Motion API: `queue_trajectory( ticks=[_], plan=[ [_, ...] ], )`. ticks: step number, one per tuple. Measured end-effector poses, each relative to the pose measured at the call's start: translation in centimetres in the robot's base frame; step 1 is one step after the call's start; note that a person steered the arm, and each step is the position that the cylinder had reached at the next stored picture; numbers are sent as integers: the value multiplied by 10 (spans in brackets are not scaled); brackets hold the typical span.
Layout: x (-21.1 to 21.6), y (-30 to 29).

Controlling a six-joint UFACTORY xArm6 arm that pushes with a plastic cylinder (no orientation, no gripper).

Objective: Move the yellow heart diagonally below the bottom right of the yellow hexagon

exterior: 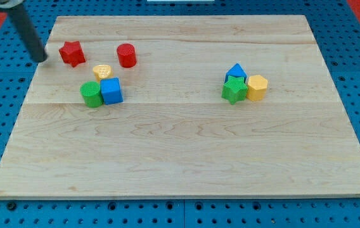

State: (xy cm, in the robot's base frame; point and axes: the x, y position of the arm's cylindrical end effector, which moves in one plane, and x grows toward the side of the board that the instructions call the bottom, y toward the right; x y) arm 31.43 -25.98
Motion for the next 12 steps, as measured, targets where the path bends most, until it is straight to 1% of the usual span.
queue_trajectory(
  ticks=[1, 2, 3, 4, 5, 7, 9, 10, 12],
  plan=[
    [-10, 93],
    [20, 85],
    [46, 23],
    [55, 48],
    [64, 93],
    [68, 193],
    [21, 270],
    [24, 327],
    [24, 392]
  ],
)
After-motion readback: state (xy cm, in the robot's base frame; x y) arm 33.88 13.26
